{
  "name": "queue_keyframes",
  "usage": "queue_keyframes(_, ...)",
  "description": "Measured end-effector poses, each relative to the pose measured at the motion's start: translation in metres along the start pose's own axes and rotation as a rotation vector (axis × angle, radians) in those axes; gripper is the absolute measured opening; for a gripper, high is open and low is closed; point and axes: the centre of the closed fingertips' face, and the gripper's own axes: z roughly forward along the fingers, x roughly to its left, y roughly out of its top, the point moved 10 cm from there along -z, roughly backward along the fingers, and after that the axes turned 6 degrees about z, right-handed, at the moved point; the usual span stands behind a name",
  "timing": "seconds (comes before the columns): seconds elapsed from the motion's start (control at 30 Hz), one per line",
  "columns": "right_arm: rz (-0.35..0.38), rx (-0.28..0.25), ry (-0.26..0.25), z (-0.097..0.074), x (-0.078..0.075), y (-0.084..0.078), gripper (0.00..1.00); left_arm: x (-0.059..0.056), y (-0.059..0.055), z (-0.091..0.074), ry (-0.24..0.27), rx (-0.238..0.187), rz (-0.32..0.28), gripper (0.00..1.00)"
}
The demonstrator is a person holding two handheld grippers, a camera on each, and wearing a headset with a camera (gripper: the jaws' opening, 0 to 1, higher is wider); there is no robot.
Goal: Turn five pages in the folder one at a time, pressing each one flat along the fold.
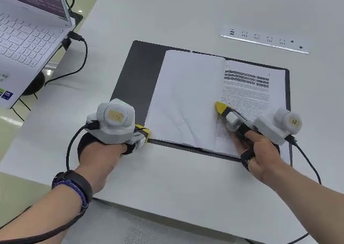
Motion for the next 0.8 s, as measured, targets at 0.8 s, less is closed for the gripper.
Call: queue_keyframes(0.8, -0.003, 0.054, 0.031, -0.028, -0.004, -0.027, 0.0, 0.0, -0.001, 0.001, -0.001, -0.006, -0.009, 0.0)
